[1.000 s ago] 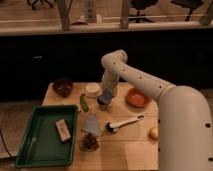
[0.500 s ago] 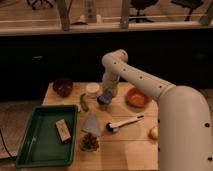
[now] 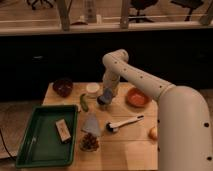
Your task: Place sponge in metal cup
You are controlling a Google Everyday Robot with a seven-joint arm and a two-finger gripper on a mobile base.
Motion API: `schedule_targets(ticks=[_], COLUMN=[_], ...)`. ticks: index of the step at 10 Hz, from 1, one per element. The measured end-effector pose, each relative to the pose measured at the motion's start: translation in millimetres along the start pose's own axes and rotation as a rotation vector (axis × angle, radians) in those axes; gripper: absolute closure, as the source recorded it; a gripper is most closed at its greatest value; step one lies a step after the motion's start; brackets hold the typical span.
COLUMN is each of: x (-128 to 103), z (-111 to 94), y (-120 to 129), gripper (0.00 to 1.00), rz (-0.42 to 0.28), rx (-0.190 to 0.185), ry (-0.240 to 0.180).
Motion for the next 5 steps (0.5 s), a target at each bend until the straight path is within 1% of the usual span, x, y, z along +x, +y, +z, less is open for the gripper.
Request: schedule_targets(ticks=[3, 5], x=[-3.9, -10.7], z=[-1.9, -3.3], y=[0.5, -6.0], gripper=[0.98, 0.98], rz=[-0.017, -0.04], rx=[0.006, 0.015], ry=[-0.01, -0.013])
